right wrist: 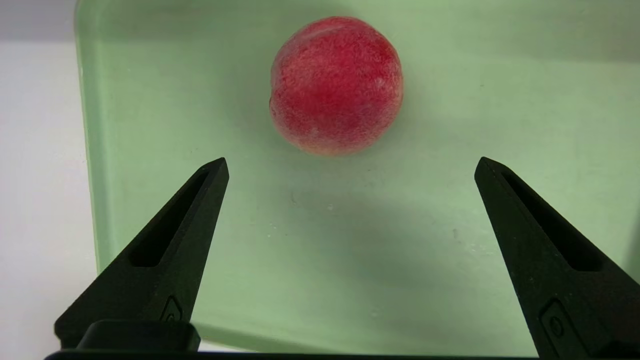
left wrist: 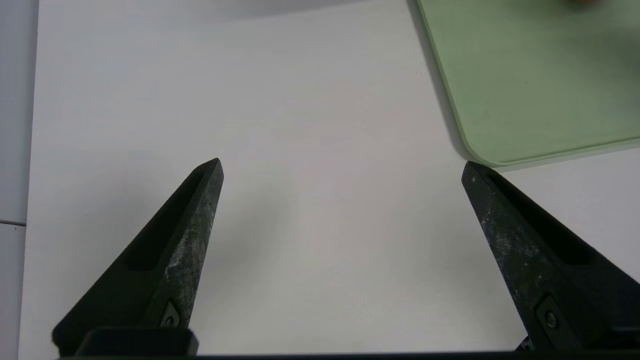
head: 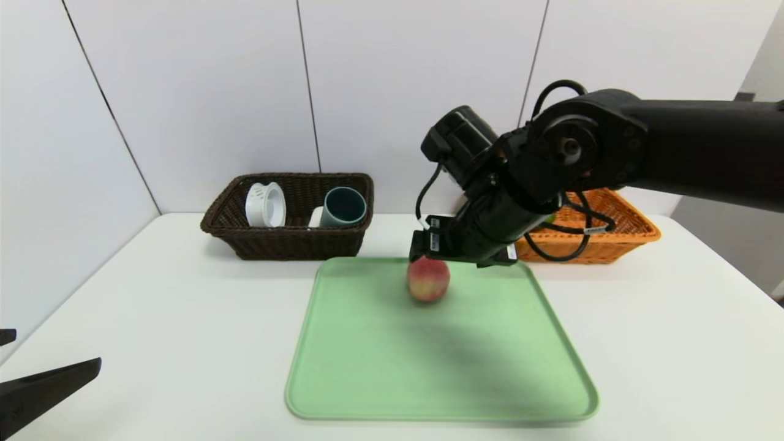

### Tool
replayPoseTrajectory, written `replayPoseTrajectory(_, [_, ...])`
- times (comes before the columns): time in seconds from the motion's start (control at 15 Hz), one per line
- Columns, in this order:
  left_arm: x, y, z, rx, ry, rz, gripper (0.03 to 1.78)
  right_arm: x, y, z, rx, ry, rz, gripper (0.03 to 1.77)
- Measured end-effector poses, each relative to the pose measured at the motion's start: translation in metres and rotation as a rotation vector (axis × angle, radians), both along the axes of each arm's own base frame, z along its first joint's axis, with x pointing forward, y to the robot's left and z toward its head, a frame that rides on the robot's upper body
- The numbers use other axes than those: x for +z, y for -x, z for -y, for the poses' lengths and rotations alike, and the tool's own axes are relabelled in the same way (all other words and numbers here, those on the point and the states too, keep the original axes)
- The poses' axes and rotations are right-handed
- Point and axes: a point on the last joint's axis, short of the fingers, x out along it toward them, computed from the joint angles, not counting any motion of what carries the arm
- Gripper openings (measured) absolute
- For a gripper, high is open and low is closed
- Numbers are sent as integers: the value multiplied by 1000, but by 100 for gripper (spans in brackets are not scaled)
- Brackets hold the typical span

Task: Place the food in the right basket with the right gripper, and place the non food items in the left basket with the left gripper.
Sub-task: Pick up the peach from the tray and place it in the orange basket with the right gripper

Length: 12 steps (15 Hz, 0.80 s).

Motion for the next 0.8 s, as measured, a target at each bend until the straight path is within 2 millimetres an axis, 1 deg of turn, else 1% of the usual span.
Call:
replayPoseTrajectory(0.2, [3,-4,1,-8,6,13,169,-15,-11,-9,-21,-16,-1,169])
replayPoseTrajectory(0.33, [1,-5,1,-8,5,2,169,-24,-19,-15,-22,-26,10,170])
replayPoseTrajectory(0.6, [-2,-7,2,-9,2,-11,169,-41,-27,-19,-26,-6,-9,170])
replayPoseTrajectory(0.8, [-3,-7,2,-8,1,-17,169,-48,-34,-21,-29,-10,4,170])
